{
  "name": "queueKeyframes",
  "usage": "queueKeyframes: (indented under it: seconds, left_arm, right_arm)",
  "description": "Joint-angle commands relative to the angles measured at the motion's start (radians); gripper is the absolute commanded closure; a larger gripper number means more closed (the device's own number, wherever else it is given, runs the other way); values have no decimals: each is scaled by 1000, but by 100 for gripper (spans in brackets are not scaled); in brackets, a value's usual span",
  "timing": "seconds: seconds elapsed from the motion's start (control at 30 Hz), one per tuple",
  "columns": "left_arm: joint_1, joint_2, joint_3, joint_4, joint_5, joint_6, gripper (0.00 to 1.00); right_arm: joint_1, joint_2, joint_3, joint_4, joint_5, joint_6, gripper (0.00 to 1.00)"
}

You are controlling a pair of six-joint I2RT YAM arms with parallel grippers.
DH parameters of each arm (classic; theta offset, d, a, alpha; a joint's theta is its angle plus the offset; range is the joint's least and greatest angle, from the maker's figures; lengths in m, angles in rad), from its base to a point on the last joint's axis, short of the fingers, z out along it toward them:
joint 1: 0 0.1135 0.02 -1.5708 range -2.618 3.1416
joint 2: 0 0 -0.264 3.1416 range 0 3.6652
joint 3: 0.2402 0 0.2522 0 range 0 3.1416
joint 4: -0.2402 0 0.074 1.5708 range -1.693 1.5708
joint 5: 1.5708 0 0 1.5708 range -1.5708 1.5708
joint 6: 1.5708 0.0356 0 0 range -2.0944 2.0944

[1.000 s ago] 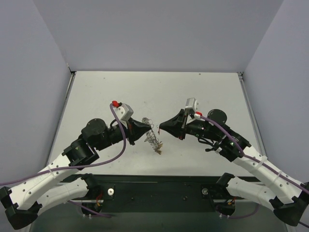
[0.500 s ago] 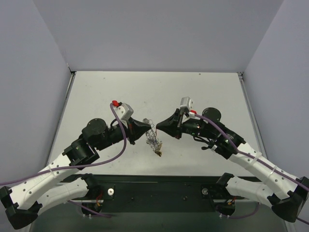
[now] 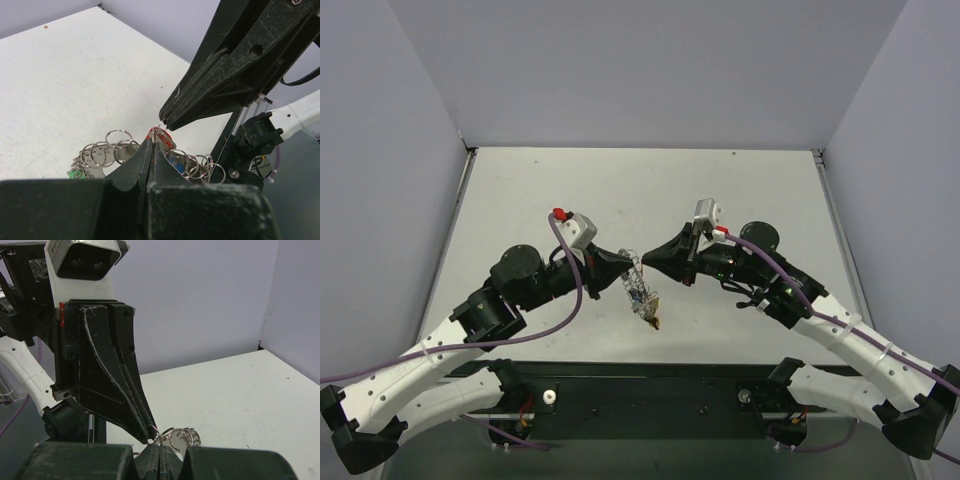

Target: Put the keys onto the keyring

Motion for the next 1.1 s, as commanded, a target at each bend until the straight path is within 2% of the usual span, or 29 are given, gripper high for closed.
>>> queueKeyframes:
  seconds: [0.0, 1.07]
  left_arm:
    - [-3, -5, 11, 87, 11, -9, 100]
    - [-1, -39, 2, 143, 51, -33, 100]
  right_arm:
    - [9, 5, 45, 87, -30, 1, 100]
    - [9, 9, 19, 81, 16, -5, 100]
